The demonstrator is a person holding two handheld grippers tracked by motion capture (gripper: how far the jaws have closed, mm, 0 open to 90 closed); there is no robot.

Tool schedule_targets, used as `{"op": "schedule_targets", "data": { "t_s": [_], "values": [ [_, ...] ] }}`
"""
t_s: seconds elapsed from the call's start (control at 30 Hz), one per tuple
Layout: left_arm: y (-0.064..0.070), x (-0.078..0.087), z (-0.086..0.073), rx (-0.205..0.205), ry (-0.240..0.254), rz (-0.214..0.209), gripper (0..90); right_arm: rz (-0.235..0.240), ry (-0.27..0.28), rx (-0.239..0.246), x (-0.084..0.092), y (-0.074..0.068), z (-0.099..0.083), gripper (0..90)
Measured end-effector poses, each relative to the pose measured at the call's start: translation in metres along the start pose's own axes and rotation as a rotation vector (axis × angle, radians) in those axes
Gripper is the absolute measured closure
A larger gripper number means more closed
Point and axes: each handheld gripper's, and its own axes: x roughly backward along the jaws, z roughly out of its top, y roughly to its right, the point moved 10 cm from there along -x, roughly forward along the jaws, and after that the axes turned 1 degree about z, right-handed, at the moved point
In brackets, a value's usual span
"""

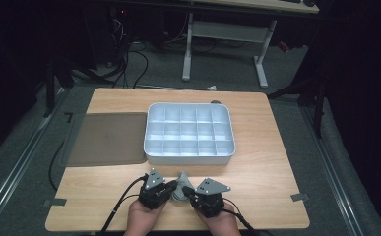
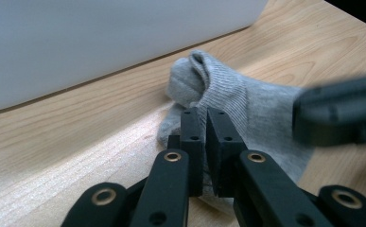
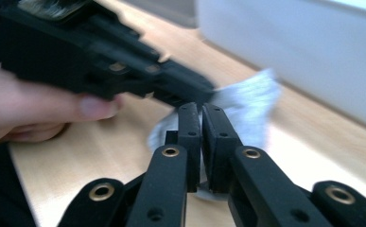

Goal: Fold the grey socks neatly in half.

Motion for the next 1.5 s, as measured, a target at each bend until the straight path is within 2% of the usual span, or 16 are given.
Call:
{"op": "schedule_targets", "data": {
  "t_s": [0.23,0.43,0.47,0.53,0.6,0.77,0.83,0.93,0.97,1.0,1.07,1.13,1.3,1.37,1.4,1.5],
  "values": [
    [0.001,-0.002,-0.002,-0.034,-0.008,0.016,86.0,-0.033,-0.105,-0.017,-0.011,0.014,-0.024,89.3],
    [0.005,0.0,0.001,-0.044,0.005,0.027,81.8,-0.031,-0.104,-0.028,-0.011,0.015,-0.028,90.0],
    [0.015,0.004,0.007,-0.062,0.031,0.015,81.3,-0.031,-0.104,-0.025,-0.011,0.015,-0.028,90.0],
    [0.021,0.005,0.009,-0.075,0.04,0.004,81.1,-0.031,-0.103,-0.026,-0.012,0.015,-0.028,90.0],
    [0.027,0.003,0.008,-0.077,0.03,-0.006,81.1,-0.03,-0.101,-0.026,-0.012,0.014,-0.029,90.0],
    [0.021,-0.003,-0.01,-0.135,-0.035,0.051,84.6,-0.02,-0.099,-0.025,-0.011,0.014,-0.03,90.0],
    [0.021,-0.002,-0.011,-0.175,-0.045,0.075,85.1,-0.006,-0.107,-0.031,-0.01,0.014,-0.029,86.5],
    [0.02,-0.002,-0.012,-0.178,-0.044,0.076,85.2,-0.002,-0.07,-0.035,-0.004,0.013,-0.022,84.1],
    [0.02,-0.002,-0.012,-0.168,-0.043,0.069,85.2,-0.02,-0.023,-0.05,0.003,0.017,-0.012,77.7],
    [0.02,-0.002,-0.012,-0.166,-0.045,0.065,85.2,-0.024,-0.014,-0.061,0.004,0.019,-0.009,72.5],
    [0.019,-0.002,-0.012,-0.166,-0.046,0.061,85.2,-0.035,-0.018,-0.099,0.002,0.026,-0.006,62.6],
    [0.019,-0.002,-0.012,-0.165,-0.047,0.058,85.2,-0.031,-0.028,-0.122,-0.003,0.032,-0.006,61.7],
    [0.019,-0.002,-0.012,-0.164,-0.046,0.054,85.1,0.012,-0.1,-0.147,-0.016,0.032,-0.014,62.3],
    [0.019,-0.002,-0.012,-0.165,-0.047,0.054,85.0,0.031,-0.129,-0.154,-0.02,0.03,-0.019,67.6],
    [0.019,-0.002,-0.012,-0.163,-0.048,0.054,85.0,0.036,-0.128,-0.154,-0.019,0.029,-0.02,74.0],
    [0.019,-0.002,-0.012,-0.155,-0.047,0.05,85.0,0.039,-0.119,-0.147,-0.015,0.026,-0.019,81.4]
  ]
}}
